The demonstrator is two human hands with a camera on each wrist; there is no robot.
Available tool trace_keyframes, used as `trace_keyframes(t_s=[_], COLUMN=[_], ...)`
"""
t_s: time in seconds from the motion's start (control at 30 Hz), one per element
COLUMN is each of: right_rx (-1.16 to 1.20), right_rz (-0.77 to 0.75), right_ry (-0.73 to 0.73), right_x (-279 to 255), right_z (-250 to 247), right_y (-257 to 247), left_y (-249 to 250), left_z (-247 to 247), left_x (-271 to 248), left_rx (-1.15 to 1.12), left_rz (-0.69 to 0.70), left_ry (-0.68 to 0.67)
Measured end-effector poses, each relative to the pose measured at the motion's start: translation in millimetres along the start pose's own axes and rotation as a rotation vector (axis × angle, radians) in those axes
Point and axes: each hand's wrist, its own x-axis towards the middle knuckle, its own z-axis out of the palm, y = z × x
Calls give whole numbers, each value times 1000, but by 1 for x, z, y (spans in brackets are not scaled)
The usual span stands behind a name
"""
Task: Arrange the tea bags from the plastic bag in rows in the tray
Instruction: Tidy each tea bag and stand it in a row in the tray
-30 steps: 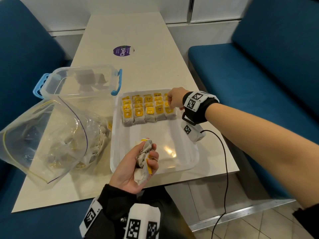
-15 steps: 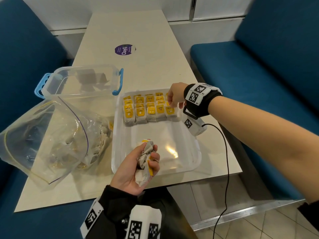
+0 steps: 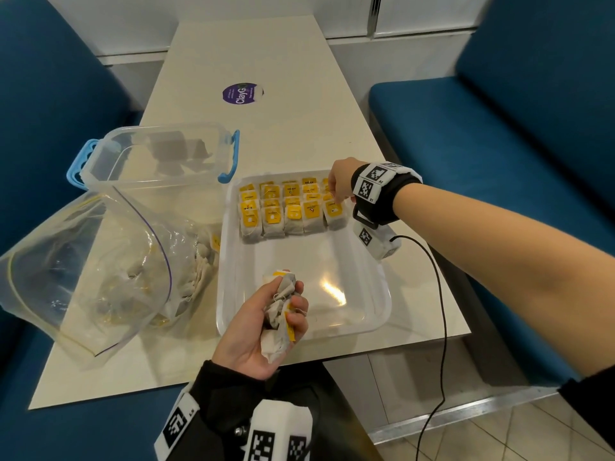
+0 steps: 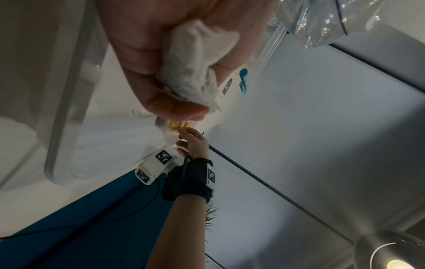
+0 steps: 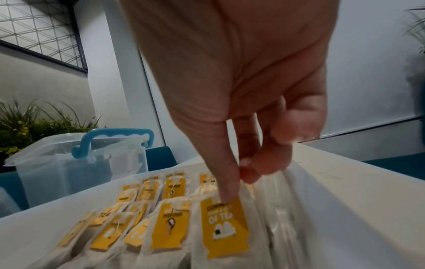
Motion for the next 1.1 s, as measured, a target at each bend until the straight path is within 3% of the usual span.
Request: trace_keyframes(t_s=[0.67, 1.1], right_rx=[-78, -75], right_rz=[25, -48], right_ry=[-1, 52], right_x=[42, -8], right_z=[16, 0], right_y=[21, 7], left_y=[-6, -6], left_z=[-1, 0], left_x=[1, 1], left_rx=[2, -10], left_rz=[-4, -10], left_ry=[-6, 9])
